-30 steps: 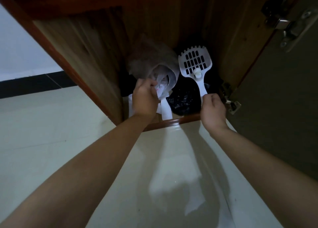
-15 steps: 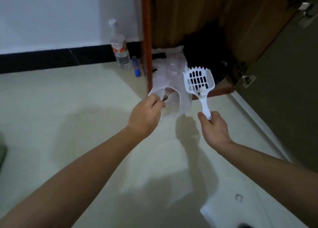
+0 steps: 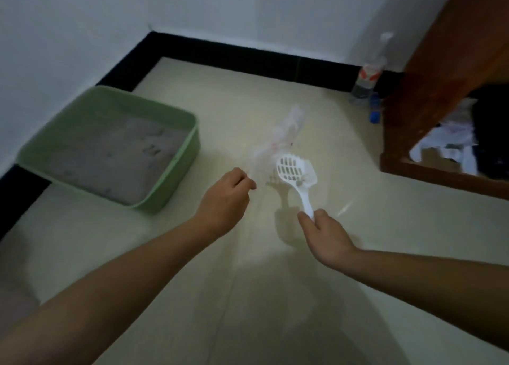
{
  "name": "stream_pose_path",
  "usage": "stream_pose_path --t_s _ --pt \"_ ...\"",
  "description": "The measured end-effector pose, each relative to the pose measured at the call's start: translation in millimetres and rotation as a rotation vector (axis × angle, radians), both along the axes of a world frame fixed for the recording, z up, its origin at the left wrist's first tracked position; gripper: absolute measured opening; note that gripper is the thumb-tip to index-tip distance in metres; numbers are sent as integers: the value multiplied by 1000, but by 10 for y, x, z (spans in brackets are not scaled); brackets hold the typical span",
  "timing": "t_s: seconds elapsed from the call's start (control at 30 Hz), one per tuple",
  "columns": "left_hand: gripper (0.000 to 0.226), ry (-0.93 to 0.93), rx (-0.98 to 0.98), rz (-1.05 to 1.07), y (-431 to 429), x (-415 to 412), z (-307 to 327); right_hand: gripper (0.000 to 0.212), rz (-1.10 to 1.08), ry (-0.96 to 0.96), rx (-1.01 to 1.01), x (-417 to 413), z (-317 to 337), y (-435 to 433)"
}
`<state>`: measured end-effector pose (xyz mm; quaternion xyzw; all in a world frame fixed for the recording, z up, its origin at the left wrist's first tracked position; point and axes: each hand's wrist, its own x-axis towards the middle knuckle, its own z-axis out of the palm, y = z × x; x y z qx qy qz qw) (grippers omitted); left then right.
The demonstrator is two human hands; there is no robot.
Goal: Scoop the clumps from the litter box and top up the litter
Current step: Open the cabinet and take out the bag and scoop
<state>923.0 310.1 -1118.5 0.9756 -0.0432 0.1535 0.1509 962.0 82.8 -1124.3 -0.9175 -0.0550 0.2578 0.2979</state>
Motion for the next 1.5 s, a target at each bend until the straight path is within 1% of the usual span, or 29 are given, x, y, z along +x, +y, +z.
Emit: stream_pose_path --t_s 0.13,0.2,0.27,0.37,0.47,0.53,0.6,0.67,0.7,0.73,0.8,0.87,0.97,1.0,1.07,1.13,1.2,1.3,1.37,1.43,1.5 --pt "20 11 -85 234 354 -728 -192 40 174 -60 -32 -104 -39 546" --pt "20 12 -119 327 418 -1091 -264 39 191 -66 -14 -241 -85 796" --pt "20 49 -140 409 459 -1468 -328 43 190 -25 6 -494 -188 1064" --pt "21 146 -164 562 522 -1918 -507 47 263 41 -21 -961 -426 1305" --pt "24 303 -178 681 537 -2190 -712 47 443 52 -125 -1262 -620 1312" --pt "28 398 -149 712 515 -2237 -778 48 555 21 -184 -1279 -675 1251" --pt "28 507 -70 740 509 -2174 -775 51 638 15 -202 -1183 -678 1179" --pt "22 576 103 743 518 -2034 -690 56 692 22 -213 -1018 -641 1098" --pt "18 586 211 702 535 -1964 -621 60 700 22 -220 -930 -616 1060" --pt "16 582 302 637 532 -1850 -545 63 682 15 -227 -813 -577 986" --pt "25 525 401 522 548 -1687 -410 66 631 -14 -231 -603 -488 865" --pt "33 453 421 408 483 -1426 -251 65 522 -77 -219 -353 -383 653" --pt "49 343 453 270 161 -804 13 57 291 -200 -211 55 -252 125" --pt "50 304 438 208 10 -561 93 55 207 -235 -216 183 -214 -93" --pt "45 207 400 44 -304 -98 215 53 47 -289 -232 400 -129 -545" --pt "39 123 424 -118 -694 361 302 53 -114 -357 -258 568 -23 -1077" --pt "38 48 433 -218 -1088 793 364 54 -263 -442 -285 686 127 -1609" --pt "44 -60 352 -343 -1839 1341 519 55 -523 -588 -396 753 463 -2498" --pt "44 -129 331 -405 -2306 1607 674 57 -667 -651 -465 742 741 -2968" --pt "45 -180 333 -475 -2726 1807 825 61 -736 -695 -554 730 1052 -3351" --pt "47 -205 350 -533 -3058 1956 952 67 -735 -760 -654 743 1385 -3668"
